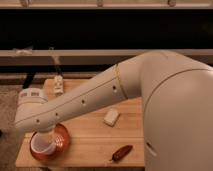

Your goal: Place the ceramic cup in the ceramic bowl

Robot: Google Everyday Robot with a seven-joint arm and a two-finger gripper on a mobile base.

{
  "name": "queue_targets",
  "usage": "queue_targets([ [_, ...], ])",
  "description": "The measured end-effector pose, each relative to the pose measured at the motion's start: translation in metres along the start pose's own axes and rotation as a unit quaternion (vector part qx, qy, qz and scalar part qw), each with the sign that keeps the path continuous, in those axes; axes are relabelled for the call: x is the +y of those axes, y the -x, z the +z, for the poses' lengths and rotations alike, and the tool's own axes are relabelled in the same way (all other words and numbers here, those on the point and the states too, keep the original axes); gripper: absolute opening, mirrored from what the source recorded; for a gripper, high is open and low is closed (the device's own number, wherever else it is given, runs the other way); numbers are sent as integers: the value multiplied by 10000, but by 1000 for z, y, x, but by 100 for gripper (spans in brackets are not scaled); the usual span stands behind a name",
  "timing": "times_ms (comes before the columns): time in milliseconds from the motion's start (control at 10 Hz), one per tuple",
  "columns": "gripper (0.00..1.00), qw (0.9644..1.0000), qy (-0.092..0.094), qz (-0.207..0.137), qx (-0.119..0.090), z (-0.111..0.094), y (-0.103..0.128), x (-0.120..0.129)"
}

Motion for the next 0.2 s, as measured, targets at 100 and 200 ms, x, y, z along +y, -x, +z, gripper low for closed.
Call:
queue_targets([
  [100,80,10000,-2,-6,-21,0,2,0],
  [200,80,10000,-6,14,-19,0,0,-1],
])
